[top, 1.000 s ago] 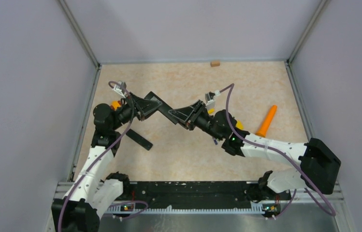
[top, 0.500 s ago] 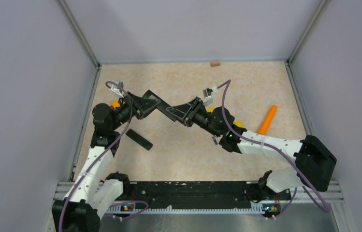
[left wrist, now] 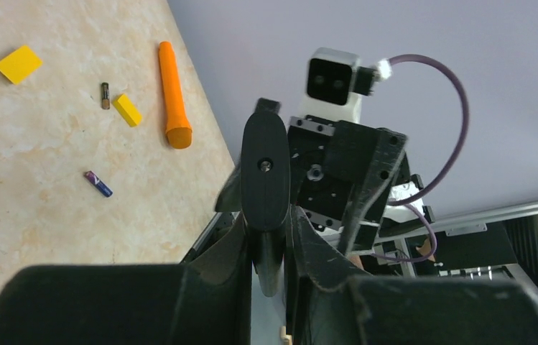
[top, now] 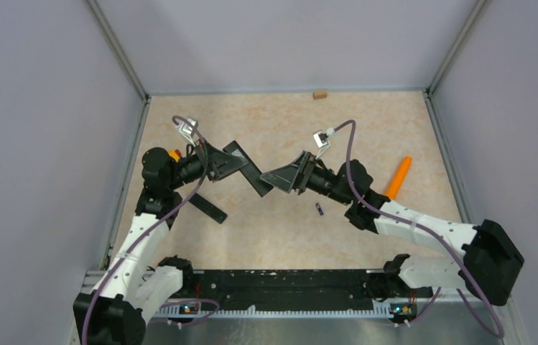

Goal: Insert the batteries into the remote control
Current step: Load the battery cover into the remote control, then place the remote control at the center of the board.

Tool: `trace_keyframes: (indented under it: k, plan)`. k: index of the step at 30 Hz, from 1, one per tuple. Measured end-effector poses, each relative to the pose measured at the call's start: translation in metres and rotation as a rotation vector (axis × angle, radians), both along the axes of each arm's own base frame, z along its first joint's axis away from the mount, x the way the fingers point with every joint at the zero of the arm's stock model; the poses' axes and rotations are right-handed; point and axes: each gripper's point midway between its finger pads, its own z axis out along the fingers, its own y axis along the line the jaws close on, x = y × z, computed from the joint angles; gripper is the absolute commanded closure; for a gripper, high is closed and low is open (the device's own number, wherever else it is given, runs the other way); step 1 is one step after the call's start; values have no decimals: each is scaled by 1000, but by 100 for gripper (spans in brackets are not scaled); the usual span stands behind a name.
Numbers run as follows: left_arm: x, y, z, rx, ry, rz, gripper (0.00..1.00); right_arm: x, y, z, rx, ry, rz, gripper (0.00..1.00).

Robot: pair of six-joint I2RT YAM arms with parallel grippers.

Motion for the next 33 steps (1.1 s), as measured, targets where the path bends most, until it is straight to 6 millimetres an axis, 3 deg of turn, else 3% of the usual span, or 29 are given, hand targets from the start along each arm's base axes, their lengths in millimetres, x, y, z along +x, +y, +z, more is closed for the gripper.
trace_keyframes:
  k: [4, 8, 13, 19, 22, 25, 27, 33]
  plan:
    - [-6, -2, 1, 15, -33, -35, 100, -18, -9, 23, -37, -162, 59, 11]
    - [-12, -3, 3, 30, -70, -76, 100, -27, -4, 38, -94, -292, 129, 13]
    - [-21, -5, 8, 46, -120, -130, 100, -34, 7, 33, -161, -367, 230, 48]
    - [-30, -6, 13, 52, -154, -170, 100, -39, 31, 17, -202, -340, 392, 60]
    - [-32, -6, 15, 55, -166, -180, 100, -43, 32, 8, -212, -320, 430, 58]
    - [-34, -6, 14, 57, -170, -191, 100, -47, 32, 7, -209, -316, 455, 40]
    - [-35, -6, 14, 58, -173, -200, 100, -48, 32, 8, -204, -320, 464, 35]
    - [-39, -7, 12, 65, -175, -223, 100, -53, 32, 8, -203, -351, 491, 47]
